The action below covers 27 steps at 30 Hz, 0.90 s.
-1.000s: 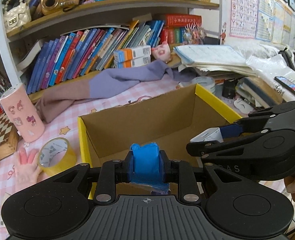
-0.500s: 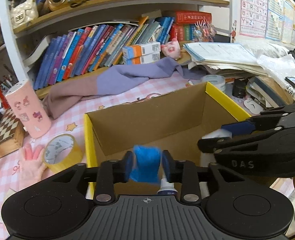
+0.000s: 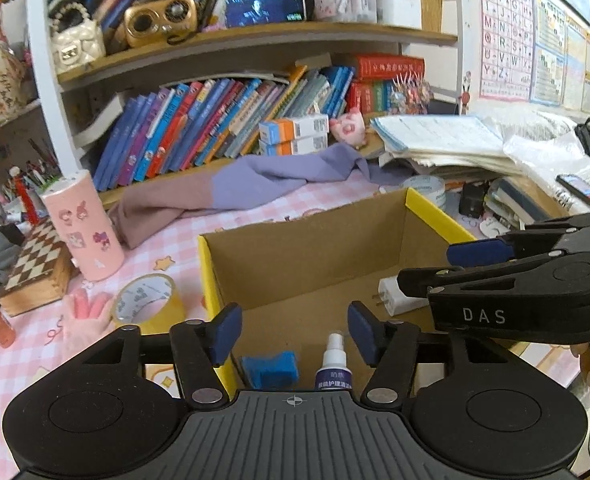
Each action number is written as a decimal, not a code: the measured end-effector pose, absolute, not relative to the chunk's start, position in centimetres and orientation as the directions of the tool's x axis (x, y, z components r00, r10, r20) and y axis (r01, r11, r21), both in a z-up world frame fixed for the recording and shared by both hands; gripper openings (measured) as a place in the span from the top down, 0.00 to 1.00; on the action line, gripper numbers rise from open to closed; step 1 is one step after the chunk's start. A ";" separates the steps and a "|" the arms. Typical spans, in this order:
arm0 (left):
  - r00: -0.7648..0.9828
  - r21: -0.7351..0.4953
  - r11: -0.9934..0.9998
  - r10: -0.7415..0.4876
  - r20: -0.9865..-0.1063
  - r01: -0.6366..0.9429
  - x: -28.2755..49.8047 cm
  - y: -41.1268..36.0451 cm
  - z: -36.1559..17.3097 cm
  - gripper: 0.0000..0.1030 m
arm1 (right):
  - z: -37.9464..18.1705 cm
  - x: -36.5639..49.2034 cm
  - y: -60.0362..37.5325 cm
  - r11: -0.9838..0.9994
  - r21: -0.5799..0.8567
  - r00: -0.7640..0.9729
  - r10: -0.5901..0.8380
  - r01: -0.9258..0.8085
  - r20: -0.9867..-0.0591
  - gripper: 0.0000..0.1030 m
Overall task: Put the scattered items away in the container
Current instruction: 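Open the right gripper to drop the charger while the left gripper drops the eraser into the box, then withdraw both tools from the box toward the remaining items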
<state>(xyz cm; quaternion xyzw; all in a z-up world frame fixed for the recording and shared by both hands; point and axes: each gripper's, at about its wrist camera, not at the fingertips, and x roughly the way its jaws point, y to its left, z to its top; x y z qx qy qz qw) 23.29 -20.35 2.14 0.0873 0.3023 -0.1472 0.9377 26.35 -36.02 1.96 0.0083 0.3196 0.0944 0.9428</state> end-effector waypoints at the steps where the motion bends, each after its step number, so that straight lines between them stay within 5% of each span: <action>1: 0.779 0.070 0.943 -0.225 -0.585 0.325 22.9 -20.1 2.3 0.38 | 2.1 25.8 -35.9 0.983 0.073 0.785 0.179 -0.169 -0.594 0.55; 27: 0.734 -0.008 0.905 -0.349 -0.583 0.424 12.3 -9.1 1.6 0.33 | 2.0 11.4 -26.4 0.998 0.018 0.813 -0.034 0.055 -0.581 0.55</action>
